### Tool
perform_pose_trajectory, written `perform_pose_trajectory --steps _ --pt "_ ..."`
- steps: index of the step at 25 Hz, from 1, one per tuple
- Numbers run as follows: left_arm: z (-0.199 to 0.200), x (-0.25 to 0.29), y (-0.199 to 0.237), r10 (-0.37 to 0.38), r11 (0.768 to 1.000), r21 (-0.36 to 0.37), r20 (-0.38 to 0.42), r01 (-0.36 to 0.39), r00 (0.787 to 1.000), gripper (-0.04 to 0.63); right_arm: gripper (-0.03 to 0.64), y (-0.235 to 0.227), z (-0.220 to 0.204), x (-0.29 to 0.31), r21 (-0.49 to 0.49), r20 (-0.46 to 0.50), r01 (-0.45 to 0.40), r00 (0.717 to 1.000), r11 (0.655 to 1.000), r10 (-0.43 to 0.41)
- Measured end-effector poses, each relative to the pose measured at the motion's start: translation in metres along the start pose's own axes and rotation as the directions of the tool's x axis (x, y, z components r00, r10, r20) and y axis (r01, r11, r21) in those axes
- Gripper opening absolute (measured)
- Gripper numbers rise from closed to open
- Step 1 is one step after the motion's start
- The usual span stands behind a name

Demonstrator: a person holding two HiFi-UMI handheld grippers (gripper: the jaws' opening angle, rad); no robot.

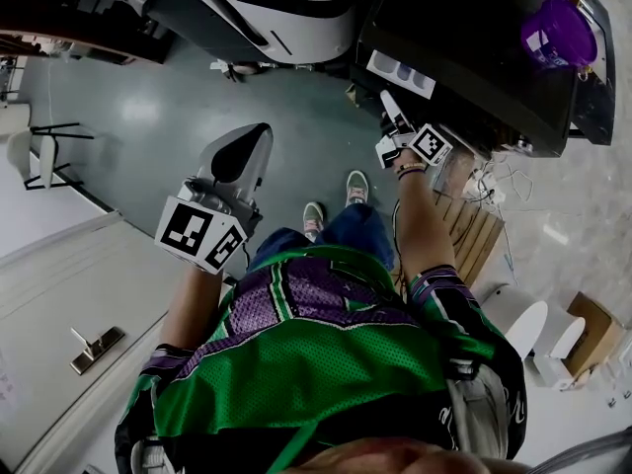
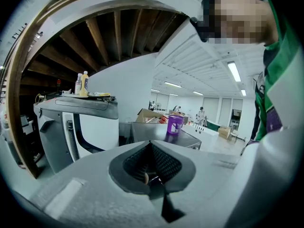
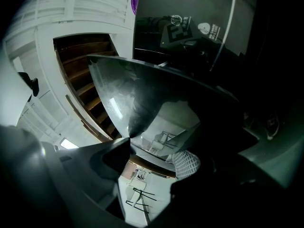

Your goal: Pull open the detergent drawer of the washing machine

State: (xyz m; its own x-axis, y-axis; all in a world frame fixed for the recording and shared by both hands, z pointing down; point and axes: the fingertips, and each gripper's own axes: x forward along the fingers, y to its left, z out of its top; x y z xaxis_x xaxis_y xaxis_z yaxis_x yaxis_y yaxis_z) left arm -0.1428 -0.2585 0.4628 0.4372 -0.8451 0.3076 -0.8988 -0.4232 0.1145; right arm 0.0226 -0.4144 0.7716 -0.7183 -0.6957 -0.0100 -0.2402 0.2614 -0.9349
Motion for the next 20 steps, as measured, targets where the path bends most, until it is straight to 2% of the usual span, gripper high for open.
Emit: perform_pose_trajectory --steps 3,7,11,20 --pt "-0.003 -0.009 0.0 -0.009 1.0 0.002 0.0 0.009 1.0 0.015 0.264 0.016 -0.003 0.001 -0.063 0.004 -0.076 0.997 0.995 0.076" --pt "-0.008 -0.021 0.0 -0.021 1.0 0.003 0.002 0.021 1.0 0.015 0.264 0.018 -0.013 -0.008 -0.079 0.006 -0.06 0.998 0.995 0.061" --pt "-0.011 -0.034 0.002 -0.029 1.0 0.002 0.005 0.029 1.0 0.015 0.264 0.018 -0.025 -0.017 -0.051 0.014 -0.034 0.999 0.998 0.035" --pt "-0.022 -0.059 0.003 -0.044 0.999 0.002 0.009 0.044 0.999 0.015 0.265 0.027 -0.046 -0.032 -0.057 0.022 -0.044 0.999 0.997 0.045"
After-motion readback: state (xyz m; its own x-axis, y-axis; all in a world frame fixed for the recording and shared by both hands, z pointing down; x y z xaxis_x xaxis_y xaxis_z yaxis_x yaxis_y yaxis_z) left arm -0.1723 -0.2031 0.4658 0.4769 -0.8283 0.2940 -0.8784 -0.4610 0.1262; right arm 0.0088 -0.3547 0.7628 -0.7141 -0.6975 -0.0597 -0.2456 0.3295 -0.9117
